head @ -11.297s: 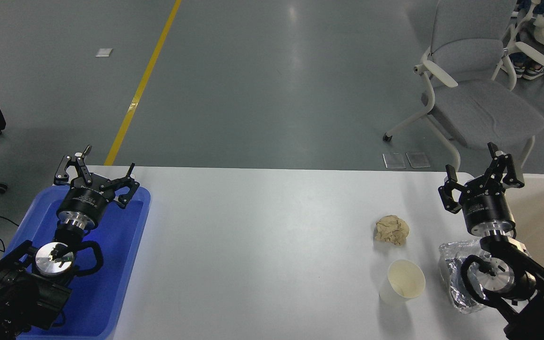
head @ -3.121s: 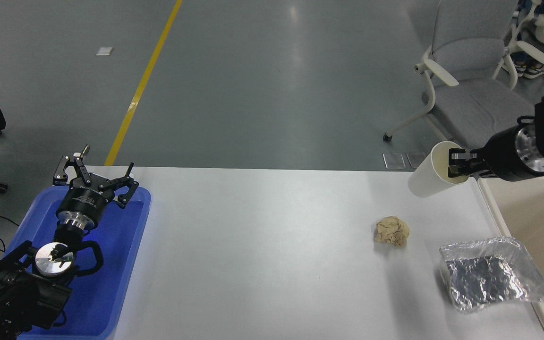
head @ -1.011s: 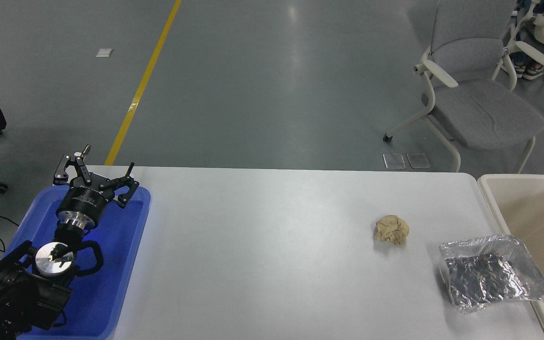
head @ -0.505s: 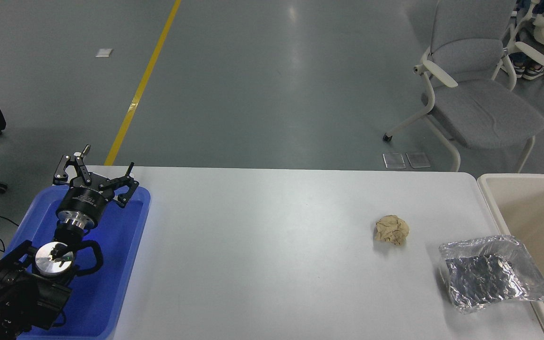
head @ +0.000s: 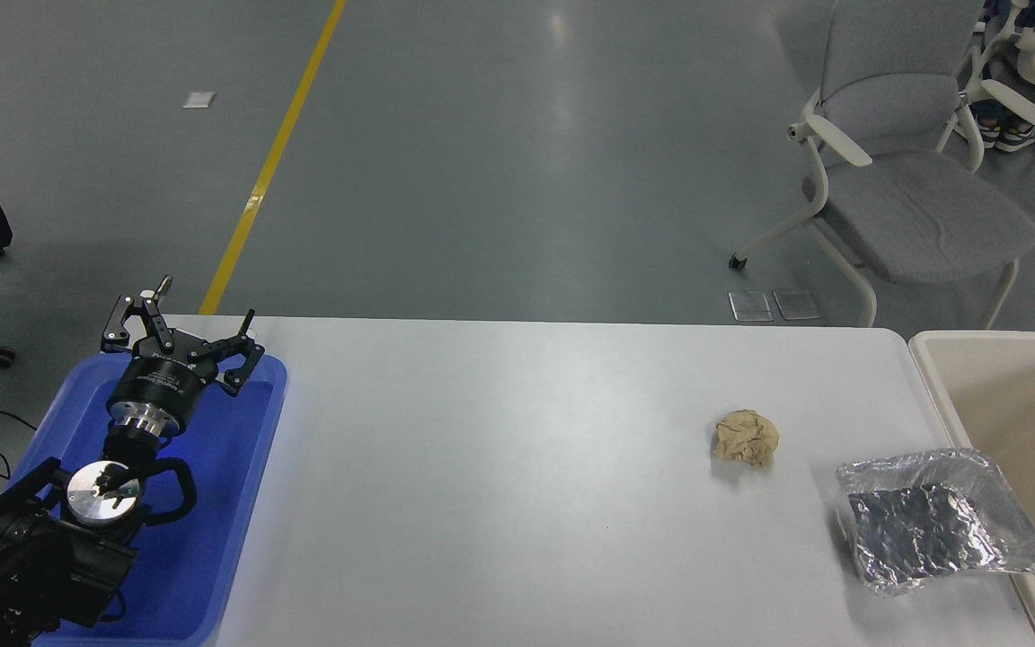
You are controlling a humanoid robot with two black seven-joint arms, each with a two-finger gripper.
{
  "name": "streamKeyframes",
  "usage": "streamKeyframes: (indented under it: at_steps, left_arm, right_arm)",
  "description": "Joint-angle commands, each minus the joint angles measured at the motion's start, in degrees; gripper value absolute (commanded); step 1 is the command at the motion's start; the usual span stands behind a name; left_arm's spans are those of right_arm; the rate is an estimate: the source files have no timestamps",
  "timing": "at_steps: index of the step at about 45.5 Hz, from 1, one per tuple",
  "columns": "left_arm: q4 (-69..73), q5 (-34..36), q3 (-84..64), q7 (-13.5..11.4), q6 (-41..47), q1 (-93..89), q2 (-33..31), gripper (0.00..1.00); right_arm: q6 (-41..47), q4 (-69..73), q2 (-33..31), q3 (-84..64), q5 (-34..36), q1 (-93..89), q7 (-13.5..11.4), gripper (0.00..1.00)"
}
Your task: Pick up paper cup place in dustbin
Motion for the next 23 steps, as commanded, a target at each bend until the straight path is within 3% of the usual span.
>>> streamKeyframes:
  at_steps: [1,23]
  left_arm:
    - [0.00,0.05,0.00,0.00,0.00,0.00,0.00,1.00]
    - [0.00,0.05,0.00,0.00,0.00,0.00,0.00,1.00]
  right_arm:
    - [-0.65,-0.02,-0.03,-0.11,0.07,-0.05,0.01,0.99]
    - [0.31,5.86,-0.47,-1.16,-0.01,8.29,-0.08,1.00]
